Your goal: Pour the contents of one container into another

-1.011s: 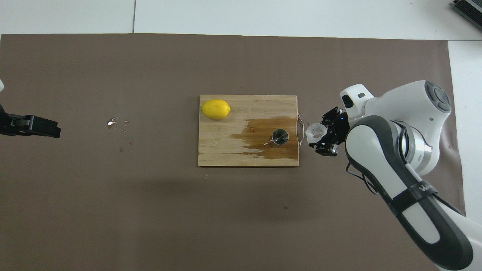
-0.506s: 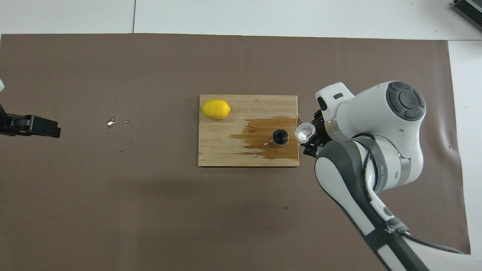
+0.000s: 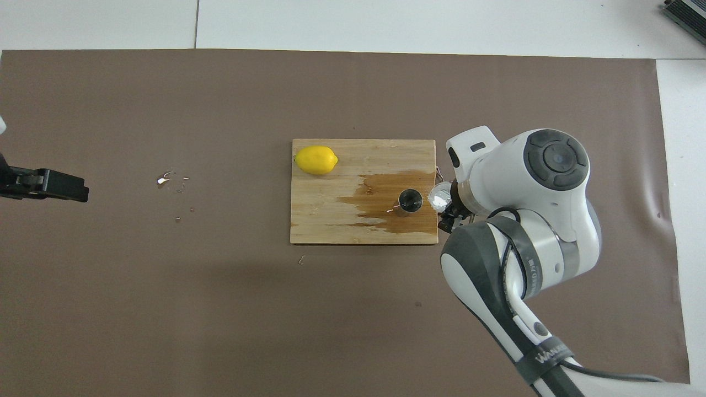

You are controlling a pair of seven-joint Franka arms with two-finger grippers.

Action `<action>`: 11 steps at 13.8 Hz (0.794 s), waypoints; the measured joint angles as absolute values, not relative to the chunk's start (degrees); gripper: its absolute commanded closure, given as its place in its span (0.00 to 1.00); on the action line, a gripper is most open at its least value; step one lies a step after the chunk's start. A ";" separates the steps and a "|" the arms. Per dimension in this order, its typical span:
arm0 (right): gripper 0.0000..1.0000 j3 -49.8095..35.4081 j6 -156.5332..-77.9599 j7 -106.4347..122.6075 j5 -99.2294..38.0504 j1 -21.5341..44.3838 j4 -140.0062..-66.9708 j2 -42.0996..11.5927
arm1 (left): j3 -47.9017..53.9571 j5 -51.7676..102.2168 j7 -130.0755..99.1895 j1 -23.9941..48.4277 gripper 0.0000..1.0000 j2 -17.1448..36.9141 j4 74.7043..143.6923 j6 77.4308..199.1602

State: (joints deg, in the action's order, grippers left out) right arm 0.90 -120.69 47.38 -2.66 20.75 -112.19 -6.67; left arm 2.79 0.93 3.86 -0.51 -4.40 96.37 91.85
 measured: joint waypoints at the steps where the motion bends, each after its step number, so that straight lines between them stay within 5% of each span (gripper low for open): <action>1: 0.80 0.89 -120.60 45.16 -1.49 21.14 -112.19 -6.65 | 2.79 0.93 3.86 -0.51 0.00 -4.40 96.37 91.85; 11: 0.84 -0.13 -117.69 31.24 12.75 25.32 -111.77 -5.77 | 2.79 0.93 3.86 -0.51 0.00 -4.40 96.38 91.85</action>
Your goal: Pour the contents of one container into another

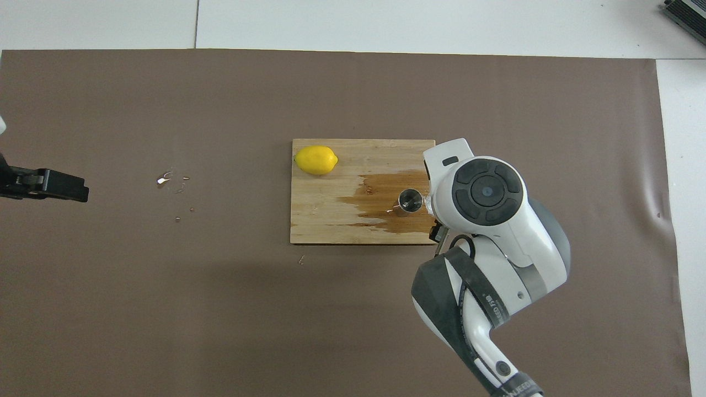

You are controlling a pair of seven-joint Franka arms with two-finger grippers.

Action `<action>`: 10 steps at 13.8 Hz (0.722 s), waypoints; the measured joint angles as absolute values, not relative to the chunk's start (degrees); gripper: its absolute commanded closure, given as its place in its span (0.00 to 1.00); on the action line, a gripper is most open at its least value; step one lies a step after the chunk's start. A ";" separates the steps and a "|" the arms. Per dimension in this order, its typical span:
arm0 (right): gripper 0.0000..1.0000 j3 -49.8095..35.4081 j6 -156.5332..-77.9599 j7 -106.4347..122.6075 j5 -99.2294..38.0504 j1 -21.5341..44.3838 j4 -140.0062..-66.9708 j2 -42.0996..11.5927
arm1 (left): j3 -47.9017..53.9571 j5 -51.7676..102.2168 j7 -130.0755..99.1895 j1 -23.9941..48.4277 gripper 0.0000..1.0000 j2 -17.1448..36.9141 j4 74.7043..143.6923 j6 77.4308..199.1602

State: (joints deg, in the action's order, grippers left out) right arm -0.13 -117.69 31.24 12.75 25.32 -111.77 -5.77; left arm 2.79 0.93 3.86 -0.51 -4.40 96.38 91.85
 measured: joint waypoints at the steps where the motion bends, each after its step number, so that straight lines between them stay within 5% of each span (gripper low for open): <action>1: 0.84 -0.46 -117.45 30.80 14.05 25.40 -111.67 -5.76 | 2.79 0.93 3.85 -0.51 0.00 -4.40 96.39 91.85; 10: 0.86 -0.97 -117.06 27.89 17.69 27.56 -111.62 -5.76 | 2.79 0.93 3.85 -0.51 0.00 -4.41 96.39 91.85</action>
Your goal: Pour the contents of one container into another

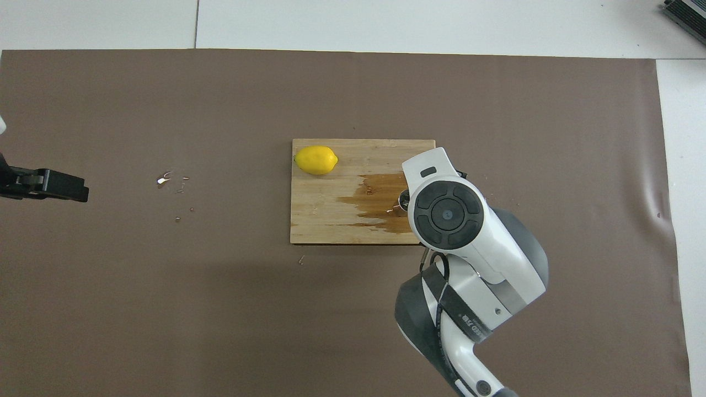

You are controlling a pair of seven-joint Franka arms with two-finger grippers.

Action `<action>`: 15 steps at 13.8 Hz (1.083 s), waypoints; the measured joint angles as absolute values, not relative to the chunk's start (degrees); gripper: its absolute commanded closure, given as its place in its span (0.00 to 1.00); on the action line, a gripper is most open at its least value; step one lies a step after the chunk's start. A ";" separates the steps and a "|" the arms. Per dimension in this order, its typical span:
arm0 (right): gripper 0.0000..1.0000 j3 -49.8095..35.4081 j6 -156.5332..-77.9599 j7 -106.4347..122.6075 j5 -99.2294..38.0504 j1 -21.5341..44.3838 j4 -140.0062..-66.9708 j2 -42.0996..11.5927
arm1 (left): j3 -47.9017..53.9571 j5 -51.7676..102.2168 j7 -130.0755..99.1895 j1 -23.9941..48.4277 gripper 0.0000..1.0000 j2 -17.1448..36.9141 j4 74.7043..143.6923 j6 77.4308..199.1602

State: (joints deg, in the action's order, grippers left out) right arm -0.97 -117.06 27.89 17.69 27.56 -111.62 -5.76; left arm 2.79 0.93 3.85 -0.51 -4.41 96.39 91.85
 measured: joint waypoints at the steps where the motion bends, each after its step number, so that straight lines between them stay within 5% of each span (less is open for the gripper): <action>1: 0.86 -0.97 -117.03 27.89 17.69 27.56 -111.62 -5.76 | 2.79 0.93 3.85 -0.51 0.00 -4.41 96.39 91.85; 15: 0.86 -0.84 -117.63 27.88 17.57 27.09 -111.65 -5.77 | 2.79 0.93 3.85 -0.51 0.00 -4.41 96.40 91.85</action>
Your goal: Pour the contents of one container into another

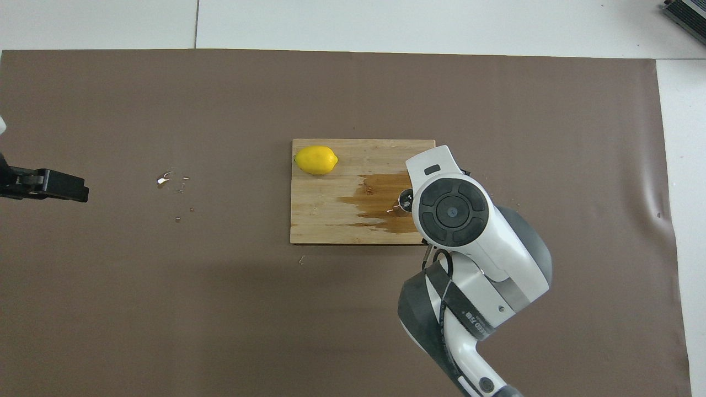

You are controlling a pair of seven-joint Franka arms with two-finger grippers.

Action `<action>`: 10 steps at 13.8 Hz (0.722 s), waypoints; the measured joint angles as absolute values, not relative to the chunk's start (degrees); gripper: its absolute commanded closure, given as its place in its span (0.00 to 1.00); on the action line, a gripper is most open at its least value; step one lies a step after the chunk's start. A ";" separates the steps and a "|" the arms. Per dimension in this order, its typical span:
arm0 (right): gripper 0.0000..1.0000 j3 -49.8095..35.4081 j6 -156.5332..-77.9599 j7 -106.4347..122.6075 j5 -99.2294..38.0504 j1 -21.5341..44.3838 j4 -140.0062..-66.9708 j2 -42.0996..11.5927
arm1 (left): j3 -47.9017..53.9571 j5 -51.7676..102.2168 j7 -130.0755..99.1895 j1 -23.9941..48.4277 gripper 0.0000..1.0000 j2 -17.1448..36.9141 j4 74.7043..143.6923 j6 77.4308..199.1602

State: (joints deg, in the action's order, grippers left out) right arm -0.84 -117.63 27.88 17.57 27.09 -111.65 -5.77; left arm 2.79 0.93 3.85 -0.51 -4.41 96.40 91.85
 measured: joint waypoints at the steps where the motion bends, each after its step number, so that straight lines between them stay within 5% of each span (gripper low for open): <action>1: 0.86 -0.84 -118.30 27.89 17.19 27.03 -111.66 -5.77 | 2.79 0.93 3.85 -0.51 0.00 -4.41 96.40 91.85; 10: 0.86 -0.77 -123.27 43.28 5.57 22.17 -112.26 -5.79 | 2.79 0.93 3.85 -0.51 0.00 -4.41 96.40 91.85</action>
